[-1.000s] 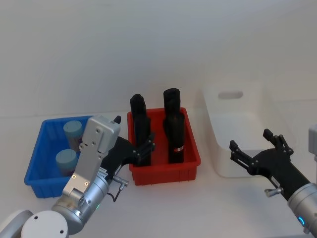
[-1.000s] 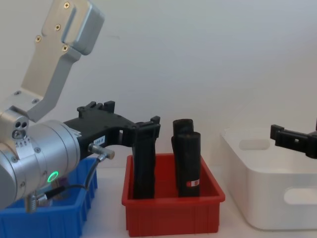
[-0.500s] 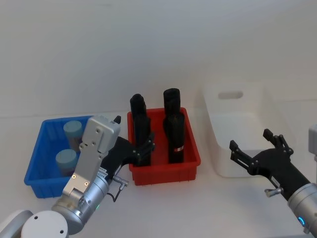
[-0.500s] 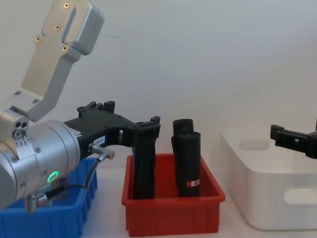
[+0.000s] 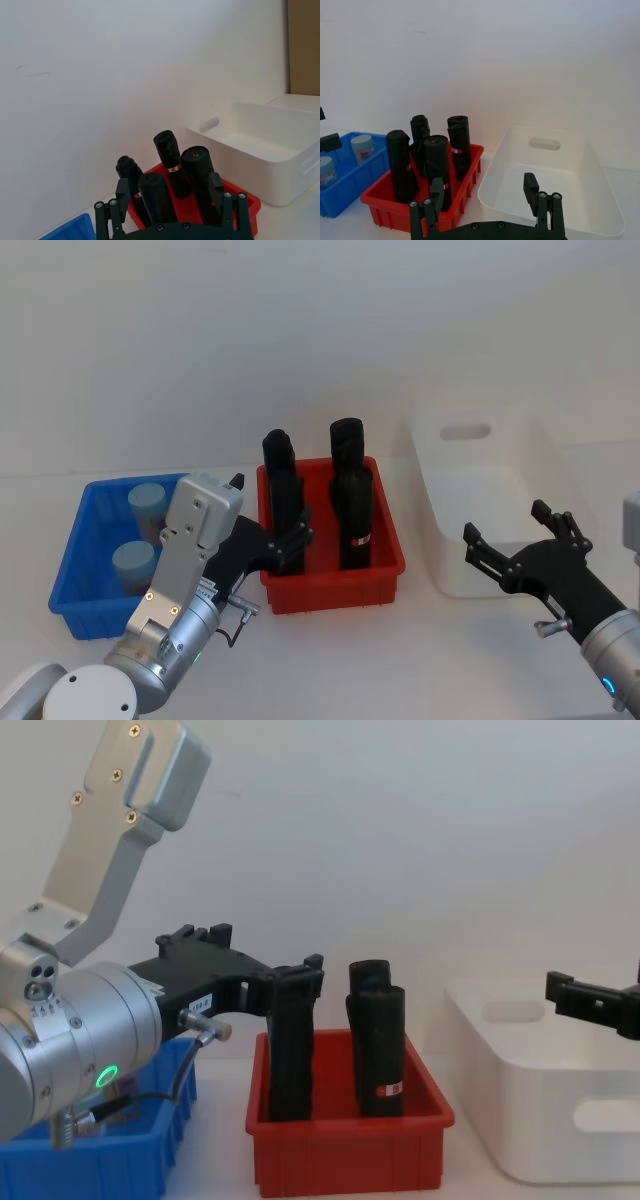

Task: Pick the cotton swabs from the blue box and place them into the white box.

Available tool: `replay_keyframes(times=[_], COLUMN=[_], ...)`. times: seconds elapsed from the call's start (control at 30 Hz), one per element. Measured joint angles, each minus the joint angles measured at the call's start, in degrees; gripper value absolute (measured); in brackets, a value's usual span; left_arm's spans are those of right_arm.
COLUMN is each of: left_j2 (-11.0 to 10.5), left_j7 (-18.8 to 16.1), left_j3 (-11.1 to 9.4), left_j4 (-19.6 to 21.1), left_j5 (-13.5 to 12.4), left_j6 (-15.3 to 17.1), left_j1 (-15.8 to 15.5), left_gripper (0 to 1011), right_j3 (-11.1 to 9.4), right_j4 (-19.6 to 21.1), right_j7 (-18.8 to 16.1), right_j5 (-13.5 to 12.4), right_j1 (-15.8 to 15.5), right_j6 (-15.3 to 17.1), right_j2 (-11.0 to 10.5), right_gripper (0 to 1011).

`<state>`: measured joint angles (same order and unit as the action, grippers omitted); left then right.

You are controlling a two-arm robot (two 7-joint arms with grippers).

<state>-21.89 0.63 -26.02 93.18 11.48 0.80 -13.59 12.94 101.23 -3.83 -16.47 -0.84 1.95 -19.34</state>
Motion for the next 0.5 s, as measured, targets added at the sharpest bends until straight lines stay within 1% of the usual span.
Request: replay_keyframes(times=[0.5], left_j2=[0.0], left_j7=[0.0], left_j3=[0.0], left_j4=[0.0], left_j5=[0.0], left_j6=[0.0], left_j1=[0.0], left_gripper=[1003], right_j3=[0.0], right_j4=[0.0], right_j7=[0.0], right_j5=[0.0], right_j1=[0.0], right_j6=[0.0], right_j2=[0.0], right_gripper=[1001])
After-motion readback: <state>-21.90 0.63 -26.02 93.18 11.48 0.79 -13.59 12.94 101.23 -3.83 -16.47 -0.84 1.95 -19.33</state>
